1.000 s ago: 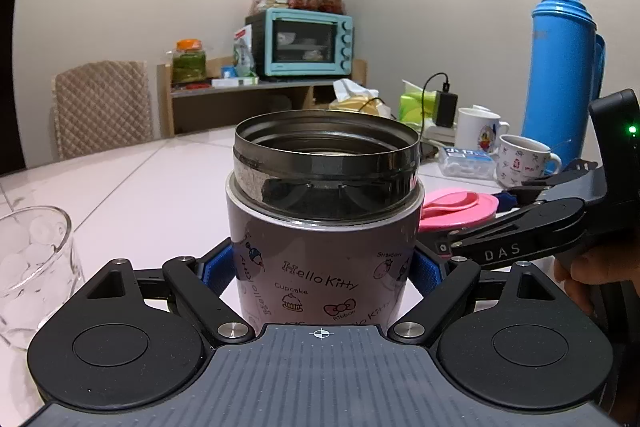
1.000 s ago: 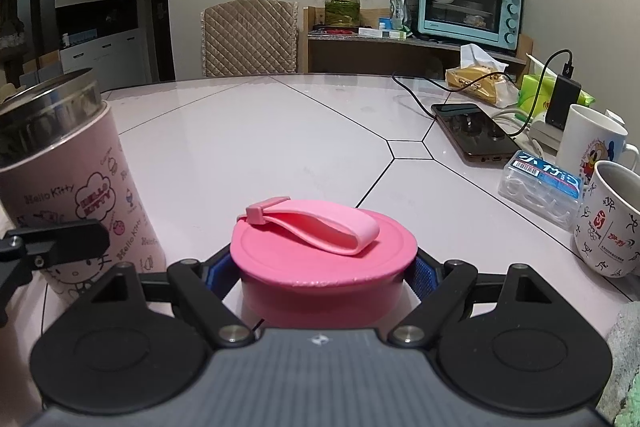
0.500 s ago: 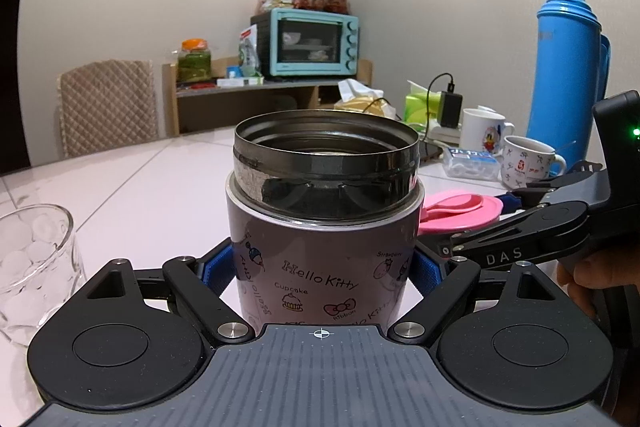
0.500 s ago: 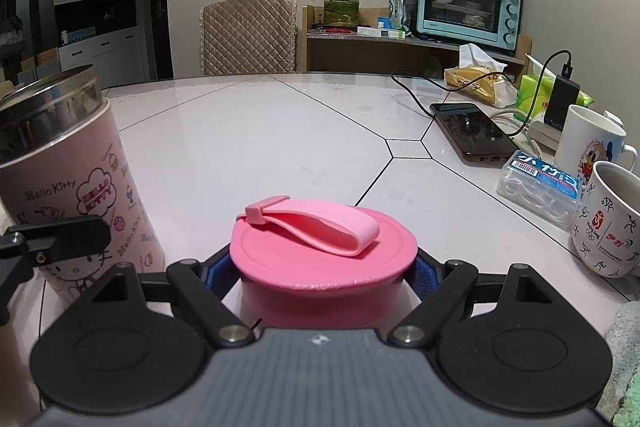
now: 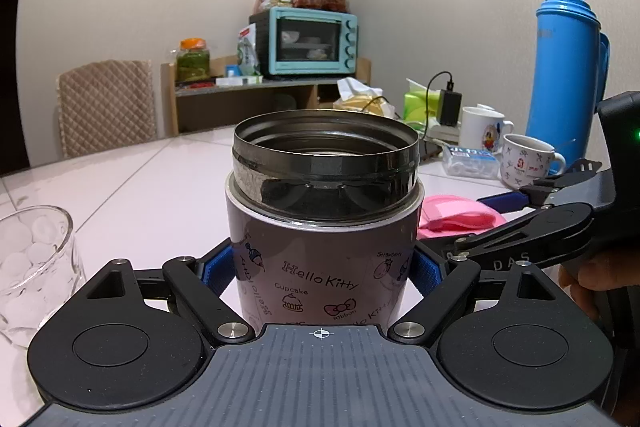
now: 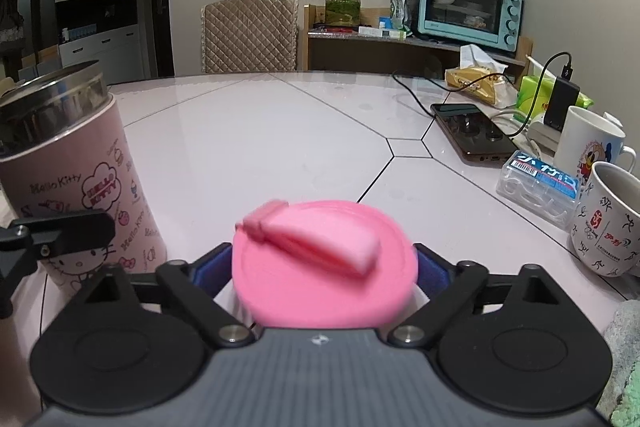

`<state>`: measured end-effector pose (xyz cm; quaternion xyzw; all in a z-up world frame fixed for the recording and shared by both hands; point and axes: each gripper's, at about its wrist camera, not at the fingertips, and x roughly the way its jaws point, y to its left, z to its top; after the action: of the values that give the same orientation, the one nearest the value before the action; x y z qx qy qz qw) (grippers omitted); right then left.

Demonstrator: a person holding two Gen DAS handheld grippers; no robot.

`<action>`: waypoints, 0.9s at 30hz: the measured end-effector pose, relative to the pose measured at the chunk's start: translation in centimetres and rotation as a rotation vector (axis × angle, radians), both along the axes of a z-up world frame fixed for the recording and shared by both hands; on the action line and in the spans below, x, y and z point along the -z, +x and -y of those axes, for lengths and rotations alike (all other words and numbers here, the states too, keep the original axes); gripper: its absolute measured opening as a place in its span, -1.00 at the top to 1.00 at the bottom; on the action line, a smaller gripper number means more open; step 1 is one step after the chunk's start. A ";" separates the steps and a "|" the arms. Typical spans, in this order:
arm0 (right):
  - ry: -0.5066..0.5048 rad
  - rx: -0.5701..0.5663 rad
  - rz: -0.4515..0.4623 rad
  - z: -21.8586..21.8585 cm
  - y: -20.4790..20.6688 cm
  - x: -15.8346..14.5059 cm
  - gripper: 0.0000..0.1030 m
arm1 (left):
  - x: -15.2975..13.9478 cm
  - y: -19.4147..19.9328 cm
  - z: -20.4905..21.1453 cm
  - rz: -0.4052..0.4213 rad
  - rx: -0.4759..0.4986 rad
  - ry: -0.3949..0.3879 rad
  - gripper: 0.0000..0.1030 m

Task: Unscrew bottle cap and pour
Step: 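Lower the pink cap onto the table and open the right gripper, then set the open Hello Kitty bottle on the table and open the left gripper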

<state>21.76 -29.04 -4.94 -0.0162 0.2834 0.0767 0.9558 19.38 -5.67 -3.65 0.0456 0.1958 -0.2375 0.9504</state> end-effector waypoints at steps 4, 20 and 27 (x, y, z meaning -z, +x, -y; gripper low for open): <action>-0.001 -0.001 0.002 -0.1 -1.5 0.2 -0.83 | -0.1 0.0 0.2 0.000 -0.002 0.002 -0.75; 0.036 0.001 0.063 0.3 -3.1 -1.7 -0.96 | -0.3 0.2 0.3 0.000 -0.006 -0.005 -0.76; 0.055 0.009 0.086 1.0 -4.2 -2.5 -0.97 | -0.3 0.3 0.4 -0.004 -0.009 -0.004 -0.76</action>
<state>17.60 -30.04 -2.41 0.0079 0.2400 0.0794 0.9675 19.72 -6.07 -3.30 0.0423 0.1973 -0.2336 0.9512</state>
